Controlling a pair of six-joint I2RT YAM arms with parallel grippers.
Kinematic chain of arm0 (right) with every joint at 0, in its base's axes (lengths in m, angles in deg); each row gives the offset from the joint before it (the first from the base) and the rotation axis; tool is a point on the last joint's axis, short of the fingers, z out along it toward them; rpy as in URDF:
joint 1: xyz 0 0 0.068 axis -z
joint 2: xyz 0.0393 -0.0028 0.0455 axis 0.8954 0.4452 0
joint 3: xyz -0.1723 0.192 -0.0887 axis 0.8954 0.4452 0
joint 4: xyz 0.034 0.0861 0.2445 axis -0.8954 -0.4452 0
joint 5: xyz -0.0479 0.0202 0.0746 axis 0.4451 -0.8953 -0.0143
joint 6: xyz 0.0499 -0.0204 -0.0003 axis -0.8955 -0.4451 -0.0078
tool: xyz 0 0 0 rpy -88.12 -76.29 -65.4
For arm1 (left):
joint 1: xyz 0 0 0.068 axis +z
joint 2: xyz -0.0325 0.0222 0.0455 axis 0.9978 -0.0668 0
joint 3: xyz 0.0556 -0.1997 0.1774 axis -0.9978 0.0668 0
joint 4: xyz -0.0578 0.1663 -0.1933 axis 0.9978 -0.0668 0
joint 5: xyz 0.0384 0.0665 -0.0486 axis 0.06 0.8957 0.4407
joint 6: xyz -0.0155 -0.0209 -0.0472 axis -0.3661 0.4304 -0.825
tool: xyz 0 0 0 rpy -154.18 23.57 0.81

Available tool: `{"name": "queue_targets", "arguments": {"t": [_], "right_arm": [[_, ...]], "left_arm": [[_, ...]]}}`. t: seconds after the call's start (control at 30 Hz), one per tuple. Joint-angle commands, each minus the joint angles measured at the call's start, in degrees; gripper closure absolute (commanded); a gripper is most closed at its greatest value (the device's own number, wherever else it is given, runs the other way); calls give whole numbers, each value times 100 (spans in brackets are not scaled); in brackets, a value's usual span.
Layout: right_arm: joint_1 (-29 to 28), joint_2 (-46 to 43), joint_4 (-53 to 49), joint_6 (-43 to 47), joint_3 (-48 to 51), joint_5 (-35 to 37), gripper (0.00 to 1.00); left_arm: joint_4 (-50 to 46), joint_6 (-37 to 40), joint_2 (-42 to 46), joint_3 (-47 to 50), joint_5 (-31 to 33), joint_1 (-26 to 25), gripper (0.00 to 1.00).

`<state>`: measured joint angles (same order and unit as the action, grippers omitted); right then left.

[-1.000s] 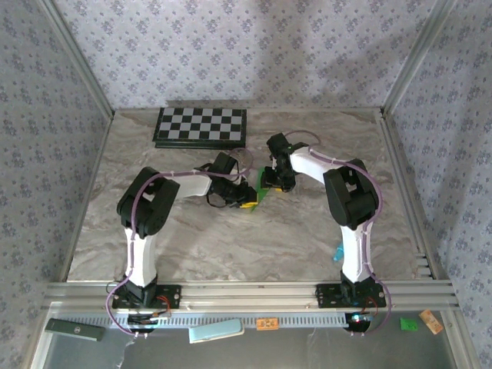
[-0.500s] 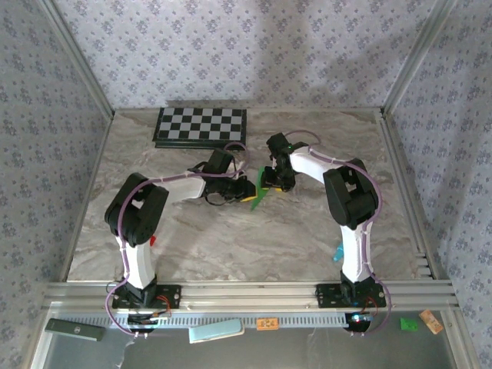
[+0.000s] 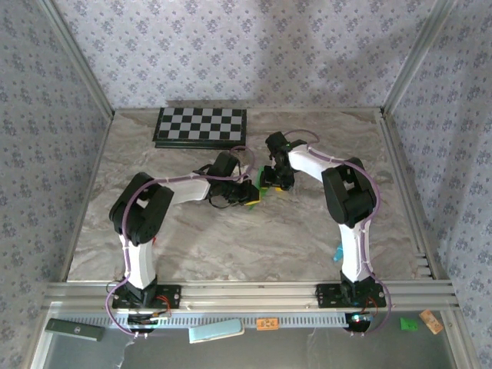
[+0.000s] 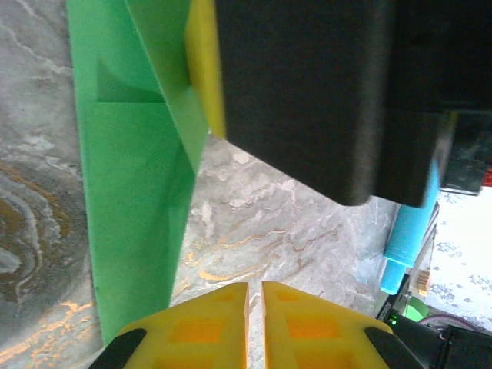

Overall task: Fold a paper plane with a square sheet of paper (pick it up from the middle)
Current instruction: Fold the wing for the fifth time at the center of the table.

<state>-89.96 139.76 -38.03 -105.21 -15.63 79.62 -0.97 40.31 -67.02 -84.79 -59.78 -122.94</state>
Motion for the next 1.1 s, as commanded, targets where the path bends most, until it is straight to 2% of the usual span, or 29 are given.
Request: {"name": "queue_targets", "arguments": {"t": [0.0, 0.2, 0.43, 1.07], "right_arm": [[107, 686, -156, -64, 267, 491, 47], [99, 704, -185, -65, 252, 466, 47], [94, 717, -193, -60, 228, 449, 47], [83, 756, -233, -64, 201, 422, 48]], "left_arm": [[50, 193, 5, -141, 156, -32, 87], [-126, 454, 339, 43, 600, -34, 83], [-143, 542, 256, 74, 807, -90, 78], [-663, 1041, -165, -230, 1075, -220, 77]]}}
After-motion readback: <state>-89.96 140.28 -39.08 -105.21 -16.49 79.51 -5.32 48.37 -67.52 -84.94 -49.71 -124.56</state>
